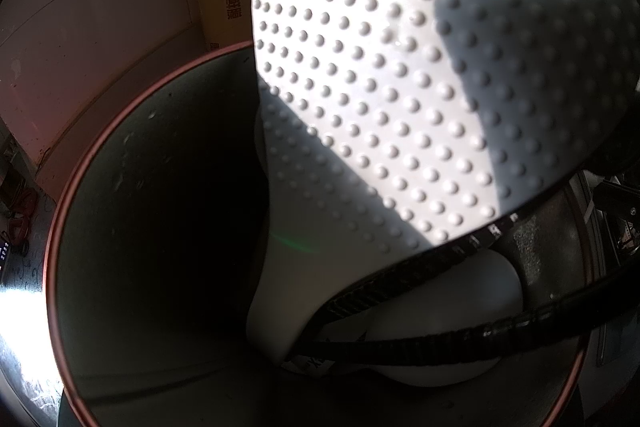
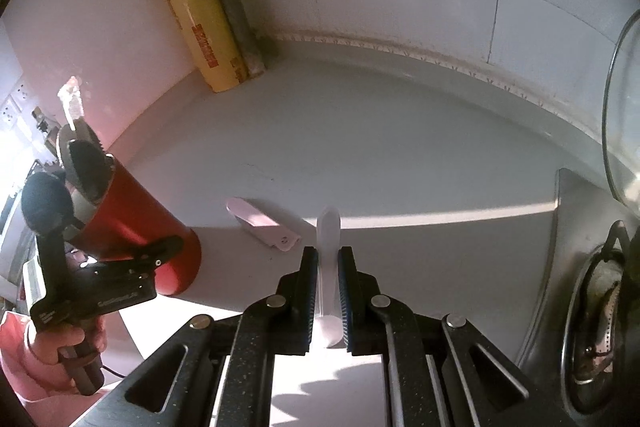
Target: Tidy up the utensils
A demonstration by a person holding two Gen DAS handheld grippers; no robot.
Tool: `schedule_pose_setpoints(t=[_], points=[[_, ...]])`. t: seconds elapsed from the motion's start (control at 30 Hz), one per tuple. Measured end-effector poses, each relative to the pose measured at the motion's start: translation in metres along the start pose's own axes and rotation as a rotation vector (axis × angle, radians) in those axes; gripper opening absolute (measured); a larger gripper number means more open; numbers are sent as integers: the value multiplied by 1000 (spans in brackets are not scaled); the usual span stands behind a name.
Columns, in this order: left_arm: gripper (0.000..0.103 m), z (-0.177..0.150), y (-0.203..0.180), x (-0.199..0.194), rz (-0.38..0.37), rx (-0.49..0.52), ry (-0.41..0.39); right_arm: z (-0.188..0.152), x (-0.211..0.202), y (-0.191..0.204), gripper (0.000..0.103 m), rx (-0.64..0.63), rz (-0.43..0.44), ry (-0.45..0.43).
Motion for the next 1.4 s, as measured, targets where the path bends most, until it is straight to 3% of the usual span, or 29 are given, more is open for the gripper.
schedule_pose_setpoints(t=[0.53, 1.0, 1.2, 1.4], points=[[90, -1, 2, 0, 2, -3, 0, -17, -12, -30, 11, 125, -2, -13], [90, -1, 2, 0, 1, -2, 0, 10, -43, -3, 11, 32, 9, -117], [90, 0, 2, 0, 1, -3, 0, 3, -30, -10, 11, 43, 2, -68], [90, -1, 3, 0, 1, -2, 1, -2, 12, -20, 15, 77, 28, 30]])
Point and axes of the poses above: each gripper's, at about its wrist camera, not at the fingertips, and x roughly the way its jaws point, y to its left, z to its top, the point moved 5 cm from there along x, roughly the way its jaws point, and after that the axes turned 4 degrees about z, right-handed, at the moved point
